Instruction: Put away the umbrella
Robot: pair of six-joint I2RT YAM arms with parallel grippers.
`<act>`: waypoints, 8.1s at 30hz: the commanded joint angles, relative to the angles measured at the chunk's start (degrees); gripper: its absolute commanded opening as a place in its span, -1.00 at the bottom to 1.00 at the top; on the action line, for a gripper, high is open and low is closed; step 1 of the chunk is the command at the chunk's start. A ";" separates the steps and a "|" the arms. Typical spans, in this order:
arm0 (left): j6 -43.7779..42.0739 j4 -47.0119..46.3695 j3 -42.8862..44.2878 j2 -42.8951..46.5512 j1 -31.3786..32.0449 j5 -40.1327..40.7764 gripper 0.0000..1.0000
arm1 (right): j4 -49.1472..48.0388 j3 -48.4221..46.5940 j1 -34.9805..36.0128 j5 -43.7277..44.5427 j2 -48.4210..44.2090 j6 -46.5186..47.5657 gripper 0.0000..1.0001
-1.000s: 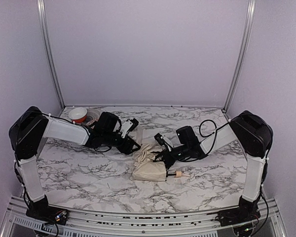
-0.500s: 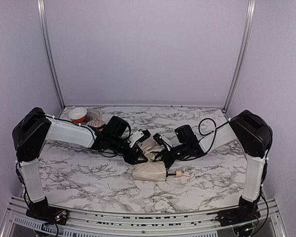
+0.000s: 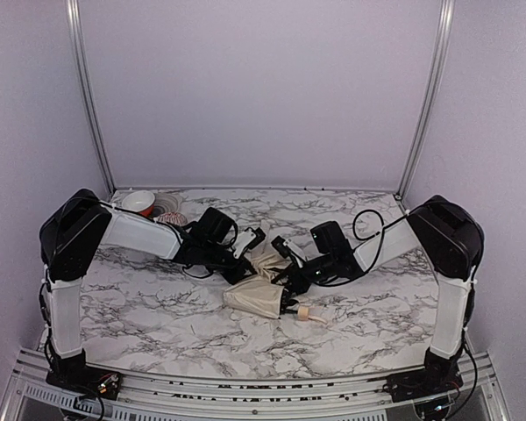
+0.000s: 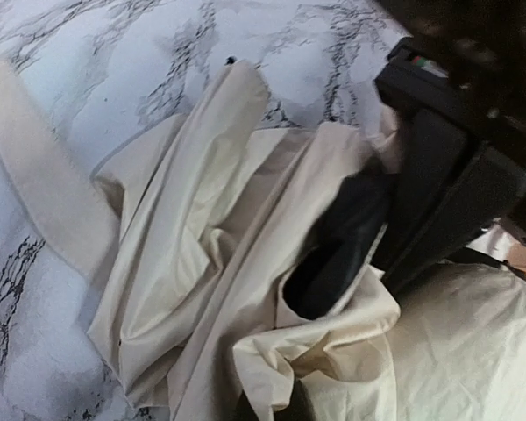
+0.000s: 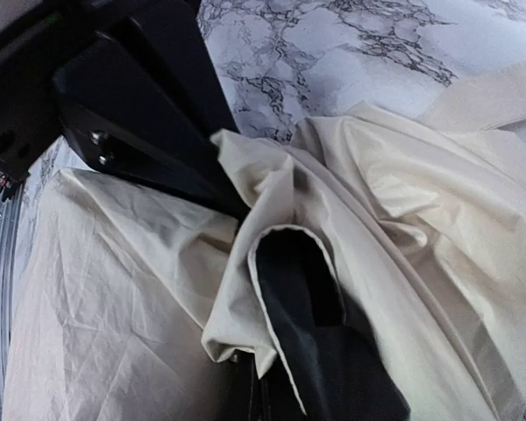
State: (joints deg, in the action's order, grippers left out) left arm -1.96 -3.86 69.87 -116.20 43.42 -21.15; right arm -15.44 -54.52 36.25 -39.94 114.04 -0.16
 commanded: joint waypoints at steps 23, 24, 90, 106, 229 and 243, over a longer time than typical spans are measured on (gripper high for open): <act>-4.63 10.43 -3.07 -6.25 -0.70 6.51 -1.00 | 10.24 7.43 12.44 34.62 -29.28 21.88 0.67; -4.70 10.49 -3.03 -6.30 -0.70 6.33 -1.00 | 9.73 8.23 16.06 36.00 -29.56 26.03 0.94; -36.68 -15.57 -33.76 32.93 14.45 15.54 0.58 | 44.09 -15.51 8.93 -8.37 5.66 24.51 -0.46; -29.65 -5.56 -21.53 16.62 12.86 7.92 -0.42 | 46.79 -18.74 8.39 -15.55 8.26 26.51 -0.41; -9.03 -24.71 -30.13 25.10 5.09 15.47 -0.25 | 8.06 -2.17 -2.36 2.22 -17.17 14.49 -0.83; -10.26 -25.25 -24.41 19.26 7.17 14.44 -0.68 | 7.21 -2.50 -2.50 3.40 -18.22 13.81 -0.84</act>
State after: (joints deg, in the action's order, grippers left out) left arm -11.73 -27.22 43.42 -95.46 49.47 -6.48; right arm -4.08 -56.10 34.11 -36.53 98.98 14.66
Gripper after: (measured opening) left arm 0.212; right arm 0.306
